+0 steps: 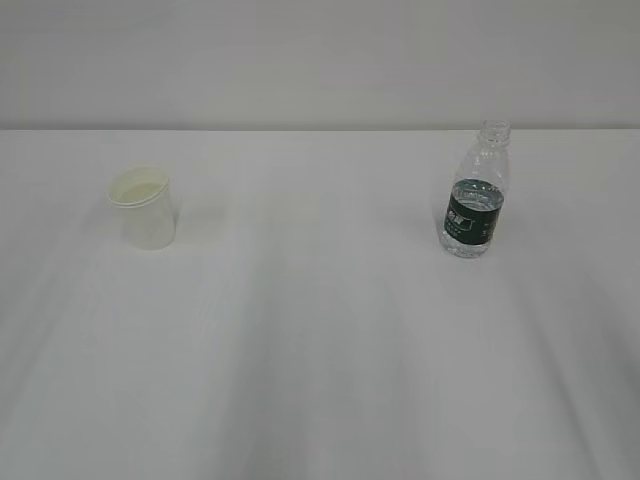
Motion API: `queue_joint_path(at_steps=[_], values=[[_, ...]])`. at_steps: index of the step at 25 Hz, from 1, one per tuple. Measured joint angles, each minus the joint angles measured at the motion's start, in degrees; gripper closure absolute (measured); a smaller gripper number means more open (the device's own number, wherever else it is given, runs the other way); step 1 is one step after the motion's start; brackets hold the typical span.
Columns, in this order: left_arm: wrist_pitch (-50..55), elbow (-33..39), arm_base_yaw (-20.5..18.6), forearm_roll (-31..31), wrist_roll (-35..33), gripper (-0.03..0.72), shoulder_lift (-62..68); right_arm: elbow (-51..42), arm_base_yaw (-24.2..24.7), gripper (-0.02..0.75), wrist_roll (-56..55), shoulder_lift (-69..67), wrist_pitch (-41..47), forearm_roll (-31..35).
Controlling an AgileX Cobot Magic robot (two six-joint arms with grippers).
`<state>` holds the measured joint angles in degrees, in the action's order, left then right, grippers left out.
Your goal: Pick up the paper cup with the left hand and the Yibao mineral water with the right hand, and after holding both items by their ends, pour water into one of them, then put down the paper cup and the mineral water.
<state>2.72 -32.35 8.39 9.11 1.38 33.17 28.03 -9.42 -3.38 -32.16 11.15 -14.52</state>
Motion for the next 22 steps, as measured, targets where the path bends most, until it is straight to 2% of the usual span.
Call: queue_joint_path(at_steps=[16, 22], values=[[15.1, 0.0, 0.0, 0.2, 0.0, 0.168, -12.5, 2.6, 0.0, 0.163, 0.0, 0.2, 6.6, -0.1], [19.0, 0.0, 0.0, 0.2, 0.0, 0.168, -15.2, 2.6, 0.0, 0.164, 0.0, 4.5, 7.7, 0.0]])
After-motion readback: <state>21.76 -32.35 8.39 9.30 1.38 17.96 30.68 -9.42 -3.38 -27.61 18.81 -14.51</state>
